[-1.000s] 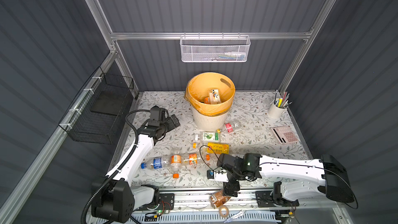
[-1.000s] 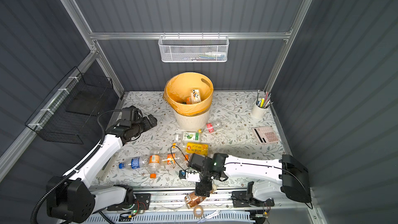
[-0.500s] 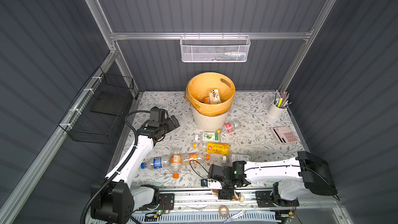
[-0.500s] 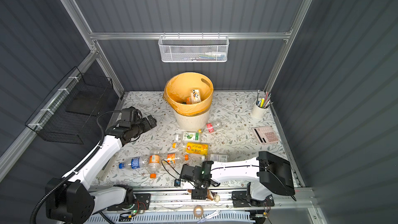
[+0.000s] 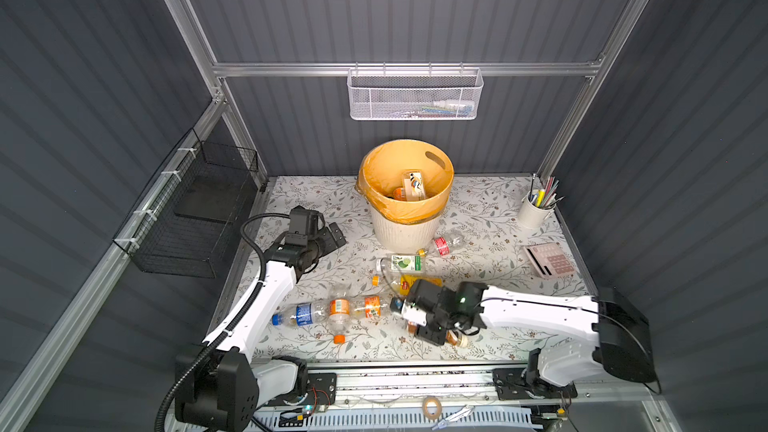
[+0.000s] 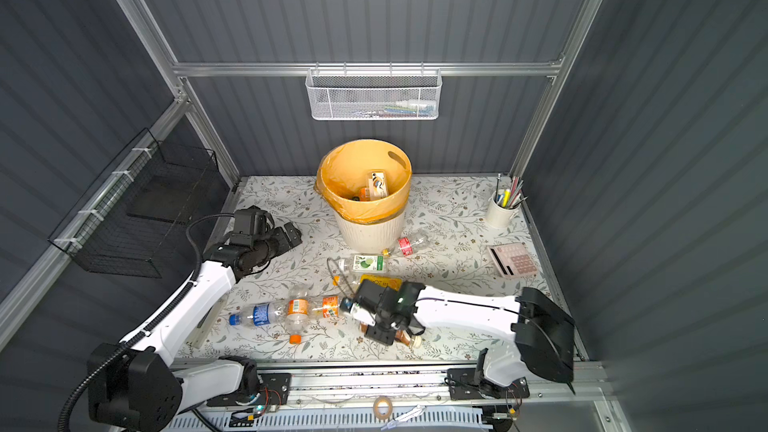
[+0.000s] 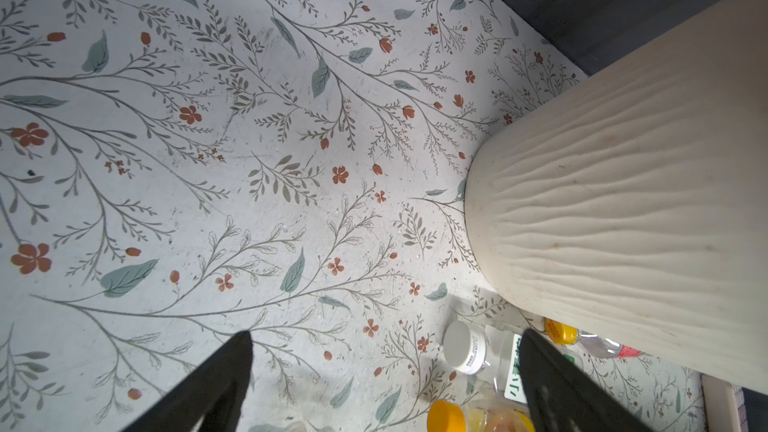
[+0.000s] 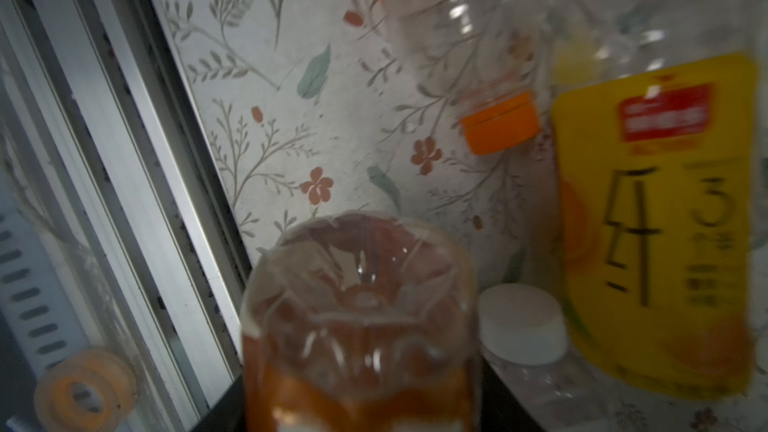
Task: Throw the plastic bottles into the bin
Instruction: 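Lift the brown bottle with the right gripper over the bin and release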
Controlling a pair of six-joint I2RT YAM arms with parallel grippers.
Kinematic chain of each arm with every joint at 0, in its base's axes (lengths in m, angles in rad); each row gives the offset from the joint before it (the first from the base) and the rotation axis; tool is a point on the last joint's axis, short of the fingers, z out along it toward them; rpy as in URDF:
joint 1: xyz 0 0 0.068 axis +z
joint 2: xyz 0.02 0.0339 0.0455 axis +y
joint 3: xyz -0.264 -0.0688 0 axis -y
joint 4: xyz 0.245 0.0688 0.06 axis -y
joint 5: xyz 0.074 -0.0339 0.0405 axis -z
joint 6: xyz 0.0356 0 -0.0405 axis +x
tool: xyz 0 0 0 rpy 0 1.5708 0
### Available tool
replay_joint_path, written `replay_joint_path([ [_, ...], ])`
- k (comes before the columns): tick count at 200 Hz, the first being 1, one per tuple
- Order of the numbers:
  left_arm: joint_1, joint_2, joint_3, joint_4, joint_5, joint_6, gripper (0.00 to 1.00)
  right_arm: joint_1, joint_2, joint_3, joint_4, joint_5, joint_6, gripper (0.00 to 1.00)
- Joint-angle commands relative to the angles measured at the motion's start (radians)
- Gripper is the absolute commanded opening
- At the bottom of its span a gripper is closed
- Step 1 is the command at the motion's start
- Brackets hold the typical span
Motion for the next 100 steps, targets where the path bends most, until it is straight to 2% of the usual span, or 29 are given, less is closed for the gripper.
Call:
replay_joint_path([
  [1,0.009,-0.02,-0.021,-0.021,-0.027,-0.011,1.0,-0.116,-0.134,0.088,-0.002,0.067,0.02,0.46],
  [32,0.008,-0.052,-0.043,-0.023,-0.047,-0.095,1.0,-0.306,-0.23,0.244,0.08,0.116,-0.012,0.48],
  [53,0.007,-0.09,-0.081,-0.004,-0.047,-0.165,1.0,-0.44,-0.209,0.403,0.113,0.016,-0.018,0.49],
  [83,0.007,-0.15,-0.11,-0.045,-0.084,-0.231,1.0,-0.583,-0.04,0.71,0.095,-0.161,0.027,0.49],
  [96,0.005,-0.173,-0.122,-0.074,-0.102,-0.271,1.0,-0.604,0.105,0.884,0.038,-0.217,0.061,0.49],
  [100,0.006,-0.179,-0.126,-0.082,-0.106,-0.282,1.0,-0.606,0.157,0.949,0.009,-0.231,0.066,0.52],
])
